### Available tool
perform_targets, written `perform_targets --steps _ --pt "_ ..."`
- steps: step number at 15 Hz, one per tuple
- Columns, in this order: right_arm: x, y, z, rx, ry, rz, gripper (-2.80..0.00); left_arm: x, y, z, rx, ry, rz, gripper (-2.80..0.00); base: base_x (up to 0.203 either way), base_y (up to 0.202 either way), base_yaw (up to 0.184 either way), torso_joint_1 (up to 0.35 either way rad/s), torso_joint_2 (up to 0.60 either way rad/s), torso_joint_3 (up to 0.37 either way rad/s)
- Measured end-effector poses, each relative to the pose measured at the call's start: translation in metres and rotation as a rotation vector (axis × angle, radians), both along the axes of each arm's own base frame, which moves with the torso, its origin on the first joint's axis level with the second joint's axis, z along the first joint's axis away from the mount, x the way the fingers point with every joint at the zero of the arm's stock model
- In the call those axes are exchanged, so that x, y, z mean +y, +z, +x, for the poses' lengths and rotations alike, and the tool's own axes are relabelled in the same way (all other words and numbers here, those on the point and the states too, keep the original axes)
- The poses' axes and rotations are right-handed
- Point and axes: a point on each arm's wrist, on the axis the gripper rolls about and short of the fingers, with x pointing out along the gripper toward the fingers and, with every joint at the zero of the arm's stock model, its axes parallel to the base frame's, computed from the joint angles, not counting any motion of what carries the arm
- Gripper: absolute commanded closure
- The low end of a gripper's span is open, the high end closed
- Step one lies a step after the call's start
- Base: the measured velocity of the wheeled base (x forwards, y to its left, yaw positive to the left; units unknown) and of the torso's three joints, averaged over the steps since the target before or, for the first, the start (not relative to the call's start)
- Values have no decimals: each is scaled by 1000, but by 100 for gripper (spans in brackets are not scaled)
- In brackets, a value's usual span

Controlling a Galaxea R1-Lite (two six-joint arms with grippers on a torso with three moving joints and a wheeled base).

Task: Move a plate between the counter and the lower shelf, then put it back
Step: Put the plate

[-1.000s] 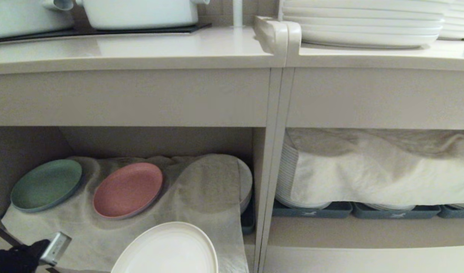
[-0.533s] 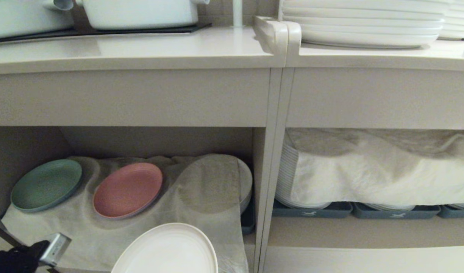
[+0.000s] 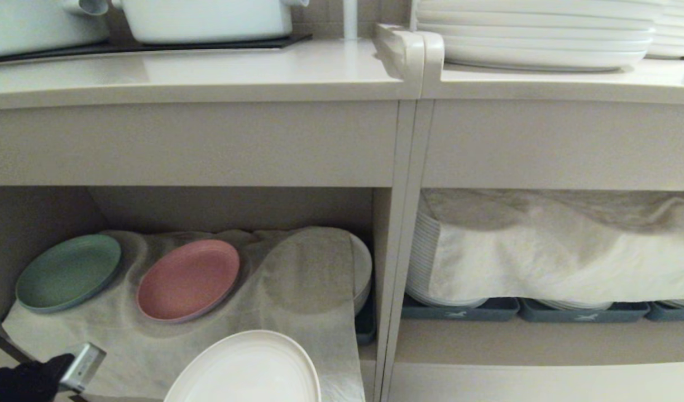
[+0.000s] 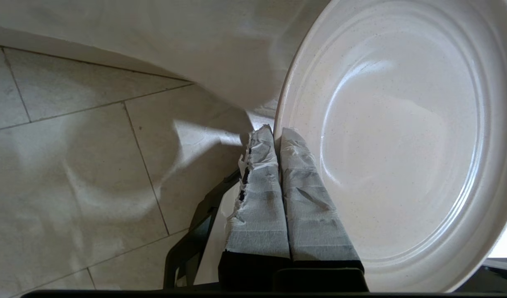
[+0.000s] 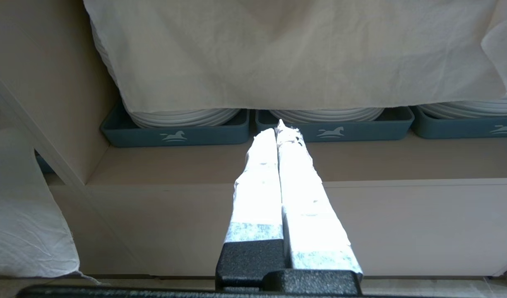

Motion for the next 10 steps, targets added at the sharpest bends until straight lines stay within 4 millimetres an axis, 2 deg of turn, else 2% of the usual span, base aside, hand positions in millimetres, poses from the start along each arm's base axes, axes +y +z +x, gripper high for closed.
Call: perform_targets --steps 10 --pt "0 0 0 0 0 0 0 2 1 -5 2 -1 2 0 0 0 0 0 0 0"
